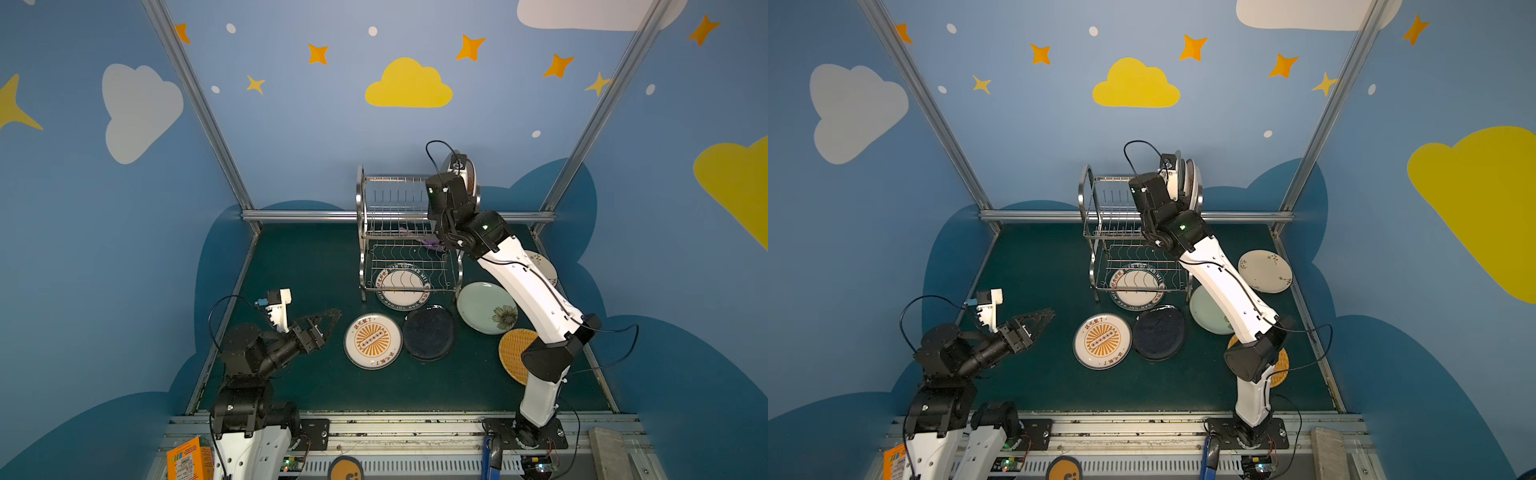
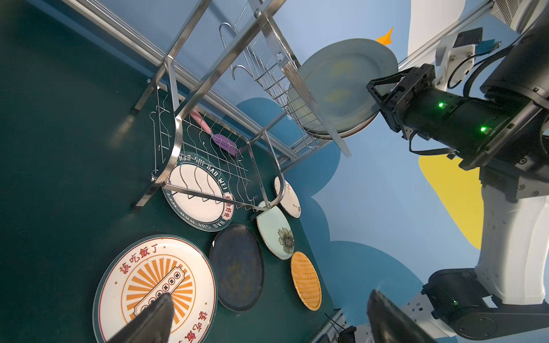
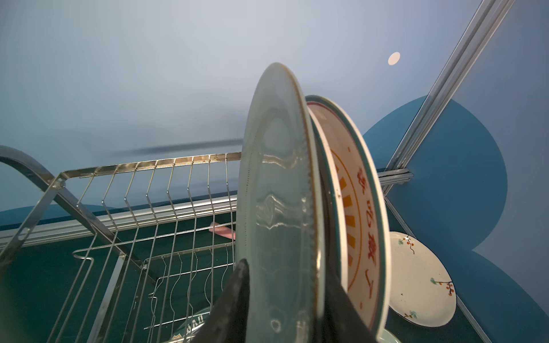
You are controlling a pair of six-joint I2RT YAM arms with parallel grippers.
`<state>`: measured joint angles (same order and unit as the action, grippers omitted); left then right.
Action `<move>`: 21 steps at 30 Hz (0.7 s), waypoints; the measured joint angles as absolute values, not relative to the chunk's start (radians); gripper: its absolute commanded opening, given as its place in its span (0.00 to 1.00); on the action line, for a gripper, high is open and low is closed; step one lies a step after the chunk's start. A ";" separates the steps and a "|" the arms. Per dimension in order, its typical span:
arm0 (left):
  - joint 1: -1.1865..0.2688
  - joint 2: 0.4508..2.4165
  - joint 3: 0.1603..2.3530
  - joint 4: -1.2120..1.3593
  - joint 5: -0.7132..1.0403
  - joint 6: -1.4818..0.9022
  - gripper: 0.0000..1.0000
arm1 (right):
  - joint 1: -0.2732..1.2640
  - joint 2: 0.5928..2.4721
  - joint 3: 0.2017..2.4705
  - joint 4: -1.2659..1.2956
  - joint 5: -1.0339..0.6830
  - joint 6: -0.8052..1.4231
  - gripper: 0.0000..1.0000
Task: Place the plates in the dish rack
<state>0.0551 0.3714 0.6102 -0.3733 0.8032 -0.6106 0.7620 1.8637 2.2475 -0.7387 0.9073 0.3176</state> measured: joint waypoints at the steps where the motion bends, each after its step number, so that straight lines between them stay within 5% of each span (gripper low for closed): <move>1: 0.055 0.371 0.610 -0.373 0.803 -0.611 1.00 | 0.762 1.862 2.247 -0.738 0.905 0.318 0.39; 21: 0.059 0.383 0.610 -0.373 0.803 -0.611 1.00 | 0.780 1.817 2.245 -0.738 0.871 0.315 0.55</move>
<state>0.0589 0.3828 0.6102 -0.3733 0.8032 -0.6109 0.7795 1.8168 2.2452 -0.7376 0.8711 0.3145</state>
